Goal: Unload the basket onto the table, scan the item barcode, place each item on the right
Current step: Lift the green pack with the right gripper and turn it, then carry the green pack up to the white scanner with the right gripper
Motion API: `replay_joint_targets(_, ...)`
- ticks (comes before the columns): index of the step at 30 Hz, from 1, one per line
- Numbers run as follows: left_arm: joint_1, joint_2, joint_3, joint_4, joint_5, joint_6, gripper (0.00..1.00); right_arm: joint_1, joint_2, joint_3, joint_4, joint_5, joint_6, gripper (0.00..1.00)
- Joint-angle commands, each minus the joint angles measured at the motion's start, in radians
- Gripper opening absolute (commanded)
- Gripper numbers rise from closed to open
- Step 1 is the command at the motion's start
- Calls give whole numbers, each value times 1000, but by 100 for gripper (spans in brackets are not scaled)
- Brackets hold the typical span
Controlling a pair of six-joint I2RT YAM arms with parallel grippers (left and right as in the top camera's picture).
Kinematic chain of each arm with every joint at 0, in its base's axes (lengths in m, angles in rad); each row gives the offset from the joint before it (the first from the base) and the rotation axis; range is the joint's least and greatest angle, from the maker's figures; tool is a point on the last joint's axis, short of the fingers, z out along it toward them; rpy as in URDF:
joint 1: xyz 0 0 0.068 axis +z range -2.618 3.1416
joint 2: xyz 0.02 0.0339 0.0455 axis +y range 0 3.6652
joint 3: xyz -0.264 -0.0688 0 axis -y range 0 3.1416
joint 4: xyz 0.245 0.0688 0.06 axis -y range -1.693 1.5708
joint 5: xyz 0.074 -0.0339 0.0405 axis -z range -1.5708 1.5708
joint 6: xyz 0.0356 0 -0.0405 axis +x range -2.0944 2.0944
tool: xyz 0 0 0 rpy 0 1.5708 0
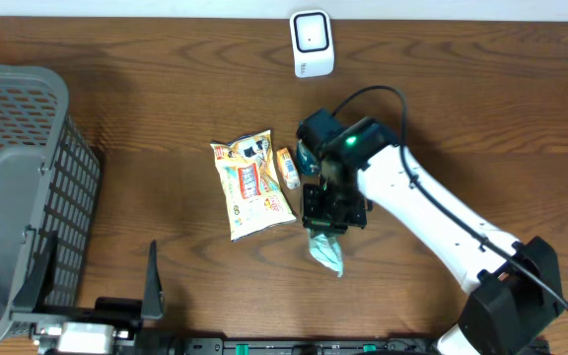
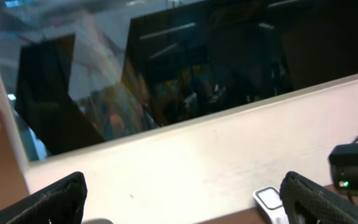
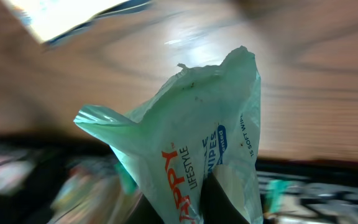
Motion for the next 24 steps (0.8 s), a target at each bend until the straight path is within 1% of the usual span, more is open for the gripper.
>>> replay_joint_targets(1, -2, -3, -43, 21, 21, -96, 98, 45, -16, 13, -26, 270, 64, 1)
replay_joint_targets(3, -2, -3, -84, 45, 44, -103, 98, 56, -16, 13, -57, 330, 111, 1)
replay_joint_targets(8, -2, -3, -185, 65, 43, -107, 98, 55, -16, 13, -172, 473, 233, 2)
replay_joint_targets(10, -2, -3, -241, 82, 48, -107, 98, 55, -16, 13, -245, 544, 307, 2)
replay_joint_targets(13, -2, -3, -317, 117, 74, -107, 98, 55, -16, 13, -303, 604, 387, 2)
replay_joint_targets(14, -2, -3, -352, 124, 81, -107, 98, 55, -16, 13, -312, 618, 414, 2)
replay_joint_targets(18, -2, -2, -461, 127, 80, -107, 98, 55, -16, 13, -303, 625, 443, 2)
replay_joint_targets(21, -2, -2, -528, 127, 80, -107, 98, 55, -16, 13, -275, 668, 453, 1)
replay_joint_targets(24, -2, -1, -589, 138, 81, -107, 98, 55, -16, 13, -255, 738, 497, 2)
